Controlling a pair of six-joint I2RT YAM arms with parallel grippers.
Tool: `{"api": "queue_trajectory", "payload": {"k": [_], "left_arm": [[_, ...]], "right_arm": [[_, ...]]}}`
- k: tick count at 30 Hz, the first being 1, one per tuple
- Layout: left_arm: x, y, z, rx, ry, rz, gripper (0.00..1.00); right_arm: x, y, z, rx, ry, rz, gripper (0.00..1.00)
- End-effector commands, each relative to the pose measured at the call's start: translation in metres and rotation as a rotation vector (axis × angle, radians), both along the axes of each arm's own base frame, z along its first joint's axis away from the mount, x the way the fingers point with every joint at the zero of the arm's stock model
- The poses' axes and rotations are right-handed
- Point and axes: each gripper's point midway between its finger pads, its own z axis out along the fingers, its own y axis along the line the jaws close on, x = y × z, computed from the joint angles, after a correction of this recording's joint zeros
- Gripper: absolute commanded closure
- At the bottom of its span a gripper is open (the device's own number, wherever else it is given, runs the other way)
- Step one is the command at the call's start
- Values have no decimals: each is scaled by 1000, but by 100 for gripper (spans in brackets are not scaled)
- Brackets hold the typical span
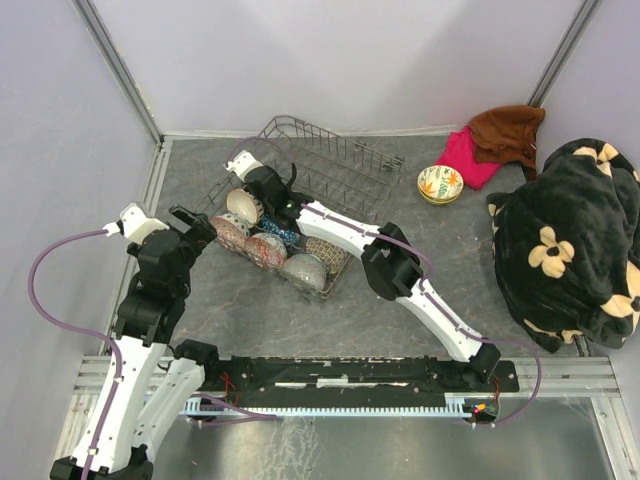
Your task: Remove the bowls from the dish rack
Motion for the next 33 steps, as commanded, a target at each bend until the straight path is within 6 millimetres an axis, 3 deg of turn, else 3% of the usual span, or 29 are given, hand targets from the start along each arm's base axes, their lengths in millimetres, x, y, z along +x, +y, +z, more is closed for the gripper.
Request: {"api": "queue_trajectory", "payload": {"k": [1, 10, 19, 21, 25, 33], "left_arm": [[4, 3, 11, -3, -52, 23, 1], [3, 3, 11, -3, -54, 24, 1], [2, 4, 14, -6, -61, 24, 1], [1, 4, 15, -6, -64, 26, 1], [0, 4, 17, -9, -67, 26, 1], [0, 4, 21, -14, -75, 23, 1]], "right_arm": [[-6, 21, 18, 36, -91, 18, 84], [-8, 23, 40, 50, -186, -28, 98], [-3, 11, 66, 103, -273, -112, 99], [-3, 6, 89, 126, -305, -135, 99], [-2, -4, 111, 142, -352, -179, 99], [-3, -22, 143, 169, -423, -266, 99]]}}
